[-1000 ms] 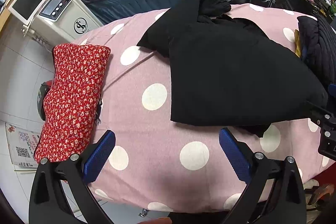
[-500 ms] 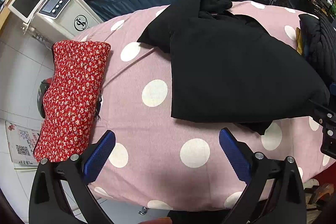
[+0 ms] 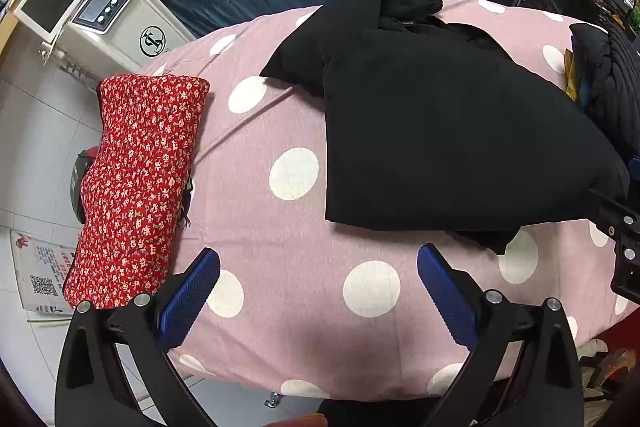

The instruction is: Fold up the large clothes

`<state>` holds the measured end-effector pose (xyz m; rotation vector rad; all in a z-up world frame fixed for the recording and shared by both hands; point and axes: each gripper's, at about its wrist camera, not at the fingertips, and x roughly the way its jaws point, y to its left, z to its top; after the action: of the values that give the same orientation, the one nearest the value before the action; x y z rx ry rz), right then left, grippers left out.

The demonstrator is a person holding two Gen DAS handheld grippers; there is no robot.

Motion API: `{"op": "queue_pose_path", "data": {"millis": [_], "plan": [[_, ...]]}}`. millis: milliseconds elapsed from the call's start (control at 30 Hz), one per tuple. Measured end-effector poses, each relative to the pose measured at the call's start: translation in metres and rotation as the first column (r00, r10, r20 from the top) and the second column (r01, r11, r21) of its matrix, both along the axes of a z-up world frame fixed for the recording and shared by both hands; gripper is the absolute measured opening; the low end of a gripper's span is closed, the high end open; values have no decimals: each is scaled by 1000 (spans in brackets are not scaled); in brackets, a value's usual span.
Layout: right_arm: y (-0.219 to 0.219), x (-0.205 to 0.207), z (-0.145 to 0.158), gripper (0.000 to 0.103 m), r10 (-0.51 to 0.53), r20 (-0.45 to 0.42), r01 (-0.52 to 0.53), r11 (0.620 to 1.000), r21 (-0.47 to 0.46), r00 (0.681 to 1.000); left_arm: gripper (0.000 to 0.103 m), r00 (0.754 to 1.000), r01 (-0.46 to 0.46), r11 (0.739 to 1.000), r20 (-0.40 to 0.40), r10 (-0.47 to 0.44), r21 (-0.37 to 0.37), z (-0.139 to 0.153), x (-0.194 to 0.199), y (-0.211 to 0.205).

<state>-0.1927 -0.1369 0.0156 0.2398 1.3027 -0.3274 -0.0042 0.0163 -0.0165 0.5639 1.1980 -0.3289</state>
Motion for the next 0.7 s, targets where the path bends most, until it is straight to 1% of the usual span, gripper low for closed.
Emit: {"op": "queue_pose_path", "data": {"millis": [700], "plan": [[1, 2, -3, 86, 5, -5, -5, 1000, 4, 1000, 97, 1000, 0, 1000, -12, 0, 7, -3, 1, 1]]}}
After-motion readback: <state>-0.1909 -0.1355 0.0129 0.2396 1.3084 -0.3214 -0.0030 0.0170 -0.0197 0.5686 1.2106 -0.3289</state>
